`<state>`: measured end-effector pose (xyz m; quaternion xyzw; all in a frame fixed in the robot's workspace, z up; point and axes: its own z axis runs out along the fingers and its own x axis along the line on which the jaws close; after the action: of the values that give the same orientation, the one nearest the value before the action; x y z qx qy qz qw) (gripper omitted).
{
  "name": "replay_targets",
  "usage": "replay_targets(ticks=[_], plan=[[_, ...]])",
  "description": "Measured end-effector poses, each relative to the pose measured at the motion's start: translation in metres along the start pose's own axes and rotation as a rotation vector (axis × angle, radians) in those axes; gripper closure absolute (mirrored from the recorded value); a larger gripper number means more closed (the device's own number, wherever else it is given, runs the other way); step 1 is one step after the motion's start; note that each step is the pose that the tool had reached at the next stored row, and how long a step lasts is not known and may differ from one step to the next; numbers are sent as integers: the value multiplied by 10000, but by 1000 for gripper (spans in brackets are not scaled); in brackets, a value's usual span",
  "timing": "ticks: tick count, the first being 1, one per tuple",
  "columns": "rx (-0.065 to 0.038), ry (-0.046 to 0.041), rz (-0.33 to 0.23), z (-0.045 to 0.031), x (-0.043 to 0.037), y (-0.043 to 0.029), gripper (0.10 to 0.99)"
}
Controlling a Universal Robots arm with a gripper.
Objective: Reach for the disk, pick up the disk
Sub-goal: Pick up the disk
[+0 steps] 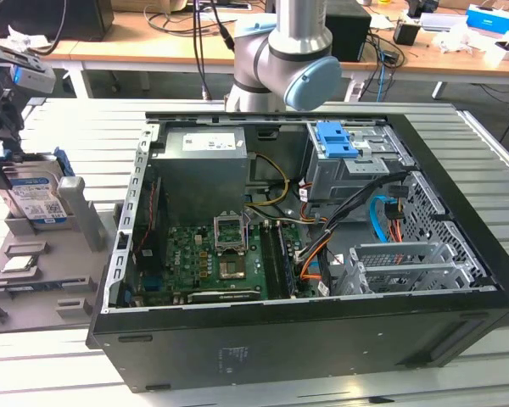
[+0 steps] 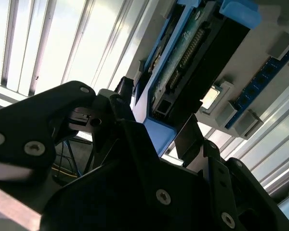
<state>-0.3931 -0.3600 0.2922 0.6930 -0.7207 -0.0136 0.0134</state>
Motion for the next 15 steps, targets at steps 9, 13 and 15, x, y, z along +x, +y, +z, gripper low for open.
replay_targets(ticks=[9,13,15], plan=[[-2,3,-113,72,0,-3,486],[1,4,-317,75,-6,-2,486],[-2,13,-506,71,-8,-2,486]])
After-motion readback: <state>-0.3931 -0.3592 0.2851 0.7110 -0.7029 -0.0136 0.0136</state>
